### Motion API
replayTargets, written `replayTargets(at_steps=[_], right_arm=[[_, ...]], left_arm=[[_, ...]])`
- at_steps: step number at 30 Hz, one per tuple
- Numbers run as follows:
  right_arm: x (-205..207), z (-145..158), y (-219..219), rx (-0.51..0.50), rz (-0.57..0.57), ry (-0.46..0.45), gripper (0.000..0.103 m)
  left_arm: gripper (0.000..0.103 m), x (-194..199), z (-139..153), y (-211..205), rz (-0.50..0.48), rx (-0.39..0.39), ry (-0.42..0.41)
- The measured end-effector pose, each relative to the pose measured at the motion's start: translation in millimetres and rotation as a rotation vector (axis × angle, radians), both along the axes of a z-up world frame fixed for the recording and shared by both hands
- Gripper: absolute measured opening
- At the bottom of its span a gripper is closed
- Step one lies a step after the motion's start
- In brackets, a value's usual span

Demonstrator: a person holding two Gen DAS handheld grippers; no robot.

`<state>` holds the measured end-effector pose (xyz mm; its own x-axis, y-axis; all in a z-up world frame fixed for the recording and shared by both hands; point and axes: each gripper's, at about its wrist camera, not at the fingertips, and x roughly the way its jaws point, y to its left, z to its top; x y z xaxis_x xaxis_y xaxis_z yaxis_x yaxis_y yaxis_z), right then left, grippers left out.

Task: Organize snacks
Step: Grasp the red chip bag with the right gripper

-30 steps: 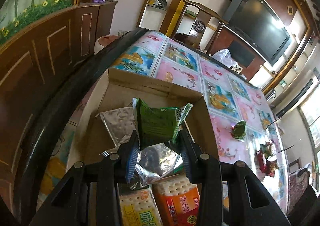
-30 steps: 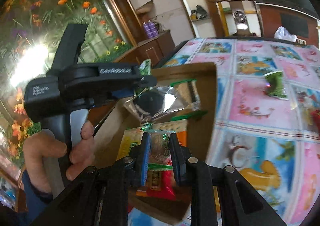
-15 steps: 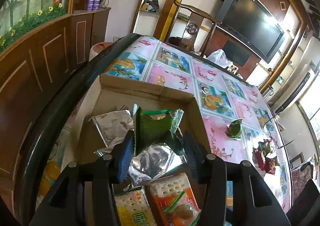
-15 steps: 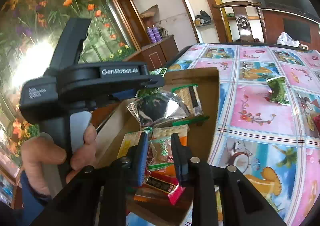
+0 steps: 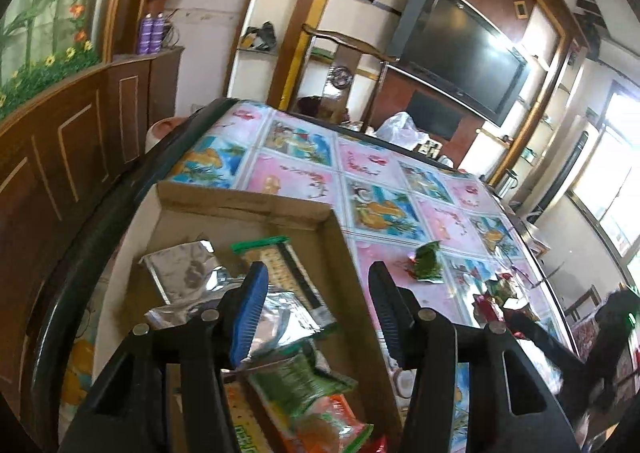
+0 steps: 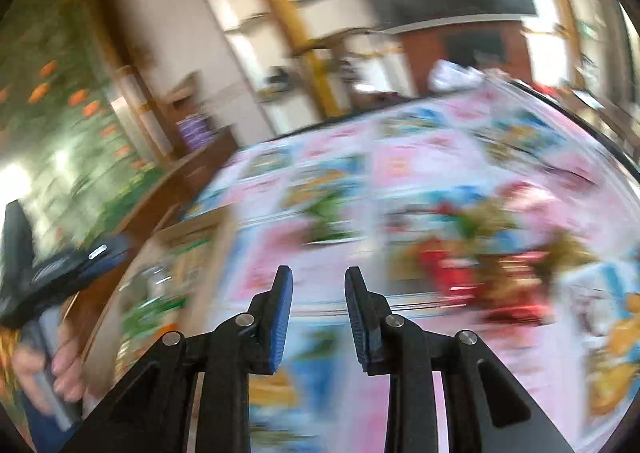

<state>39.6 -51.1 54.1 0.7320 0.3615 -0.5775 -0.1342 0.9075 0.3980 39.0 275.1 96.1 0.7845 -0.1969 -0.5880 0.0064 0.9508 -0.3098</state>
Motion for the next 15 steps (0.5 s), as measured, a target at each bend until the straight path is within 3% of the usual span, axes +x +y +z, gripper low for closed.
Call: replayTargets(at_steps=[2, 6, 10, 13, 15], right_arm=[[5, -8, -32, -0.024, -0.099, 0.044, 0.029], [11, -11, -68, 0.027, -0.156, 0.066, 0.031], [17, -16, -75, 0.061, -0.14, 0.097, 0.031], [18, -18, -72, -0.015, -0.164, 0.112, 0.032], [19, -22, -71, 0.007, -0.138, 0.128, 0.032]], left_arm=[[0.051, -2, 1, -7, -0.021, 0.013, -0.015], [0.052, -7, 4, -24, -0.07, 0.035, -0.039], [0.052, -10, 4, -38, -0.11, 0.055, -0.047], [0.052, -11, 3, -44, -0.133, 0.049, -0.041], [0.052, -12, 3, -48, -0.146, 0.05, -0.042]])
